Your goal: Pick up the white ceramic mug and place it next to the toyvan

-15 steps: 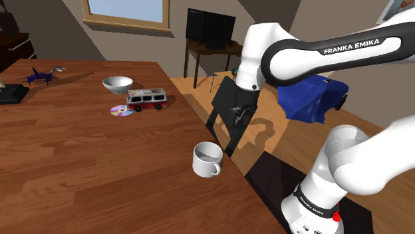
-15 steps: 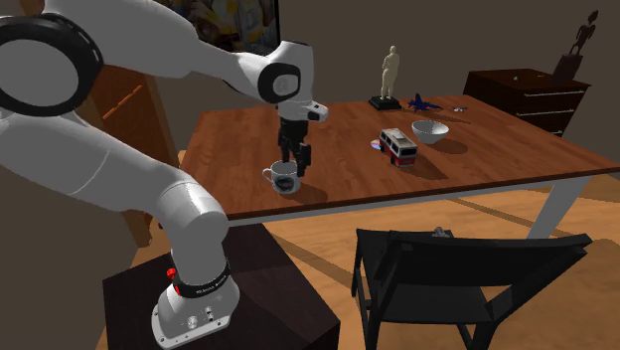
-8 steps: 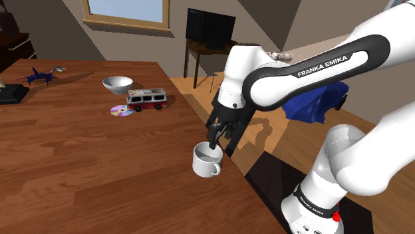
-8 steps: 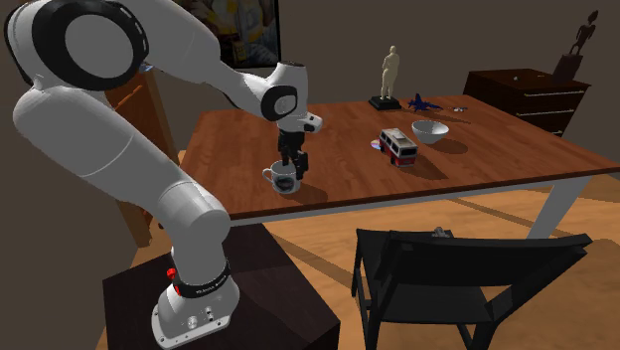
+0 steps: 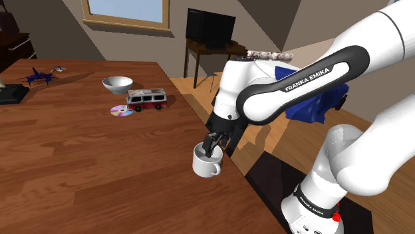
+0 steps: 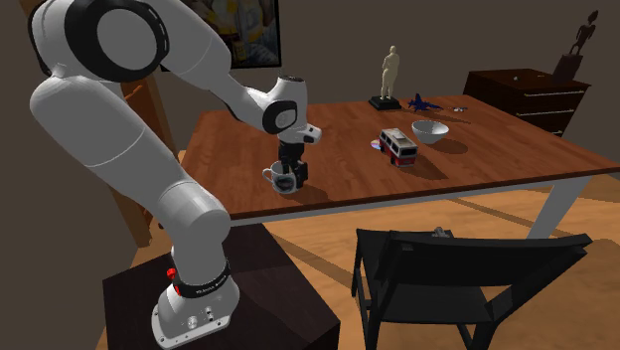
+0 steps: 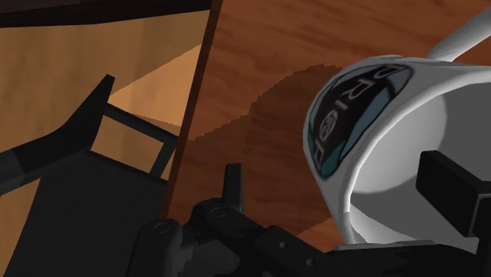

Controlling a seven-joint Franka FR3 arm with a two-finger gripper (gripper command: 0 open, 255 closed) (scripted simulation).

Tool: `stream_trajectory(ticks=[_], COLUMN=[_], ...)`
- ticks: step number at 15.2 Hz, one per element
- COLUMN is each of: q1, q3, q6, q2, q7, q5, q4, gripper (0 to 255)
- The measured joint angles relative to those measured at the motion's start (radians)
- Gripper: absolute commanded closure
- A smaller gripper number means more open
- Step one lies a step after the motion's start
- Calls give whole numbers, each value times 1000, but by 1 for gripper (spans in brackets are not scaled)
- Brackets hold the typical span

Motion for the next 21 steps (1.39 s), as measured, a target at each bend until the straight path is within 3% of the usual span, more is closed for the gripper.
stream_trajectory(ticks=[6, 7, 17, 21], q1=[0, 0, 0, 0], q3=[1, 1, 1, -3], q6=[6, 6, 6, -45], q2=[3, 3, 3, -31], q7=[0, 0, 0, 3], q5=[1, 1, 1, -2], q4=[-2, -2, -2, 15], gripper=[0, 255, 255, 255])
